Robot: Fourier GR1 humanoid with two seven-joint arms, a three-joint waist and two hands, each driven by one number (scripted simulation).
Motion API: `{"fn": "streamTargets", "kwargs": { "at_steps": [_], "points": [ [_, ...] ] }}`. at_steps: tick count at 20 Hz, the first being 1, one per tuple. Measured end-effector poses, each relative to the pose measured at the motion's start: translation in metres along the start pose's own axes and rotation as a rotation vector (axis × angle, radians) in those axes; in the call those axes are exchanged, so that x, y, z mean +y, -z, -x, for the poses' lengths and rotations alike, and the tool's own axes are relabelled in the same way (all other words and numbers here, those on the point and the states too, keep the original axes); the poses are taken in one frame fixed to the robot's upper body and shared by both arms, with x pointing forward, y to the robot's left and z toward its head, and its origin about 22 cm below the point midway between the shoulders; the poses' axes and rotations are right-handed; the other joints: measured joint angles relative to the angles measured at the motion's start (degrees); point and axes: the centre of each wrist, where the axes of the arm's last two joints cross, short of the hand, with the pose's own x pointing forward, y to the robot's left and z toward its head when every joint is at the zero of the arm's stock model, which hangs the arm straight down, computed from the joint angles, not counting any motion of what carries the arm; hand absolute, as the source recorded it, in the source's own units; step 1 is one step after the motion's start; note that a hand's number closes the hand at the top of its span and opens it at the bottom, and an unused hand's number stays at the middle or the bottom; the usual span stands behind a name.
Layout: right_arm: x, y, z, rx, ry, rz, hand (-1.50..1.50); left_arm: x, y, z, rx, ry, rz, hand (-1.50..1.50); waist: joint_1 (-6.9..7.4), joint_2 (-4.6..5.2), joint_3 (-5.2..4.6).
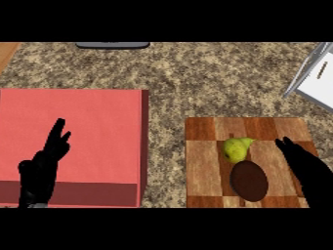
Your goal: Pick the cupcake from the cutting board and place it in the tiered basket
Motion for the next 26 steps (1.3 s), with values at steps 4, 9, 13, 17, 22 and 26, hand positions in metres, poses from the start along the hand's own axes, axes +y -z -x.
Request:
{"fn": "streamTargets", "kwargs": {
  "at_steps": [4,9,13,17,22,26],
  "points": [
    [0.014,0.009,-0.008,-0.002,-0.023,-0.028,-1.5,0.0,-0.001,0.0,0.001,0.005,-0.006,0.0,-0.18,-0.08,0.12],
    [0.025,0.02,-0.011,0.032,-0.075,-0.075,-1.5,0.002,-0.001,-0.001,0.007,-0.001,-0.008,0.0,-0.42,-0.04,0.1],
    [0.033,0.027,-0.015,0.045,-0.091,-0.111,-1.5,0.003,-0.002,0.0,0.008,-0.011,-0.01,0.0,-0.63,-0.1,0.2],
    [0.032,0.037,-0.019,0.054,-0.098,-0.133,-1.5,0.004,-0.003,0.0,0.006,-0.012,-0.014,0.0,-0.72,-0.12,0.23],
    [0.041,0.043,-0.023,0.06,-0.114,-0.165,-1.5,0.004,-0.004,0.0,0.006,0.005,-0.021,0.0,-1.01,-0.17,0.23],
    [0.045,0.051,-0.024,0.077,-0.113,-0.194,-1.5,0.005,-0.004,-0.001,0.008,0.0,-0.017,0.0,-1.08,-0.14,0.19]
  ]
}}
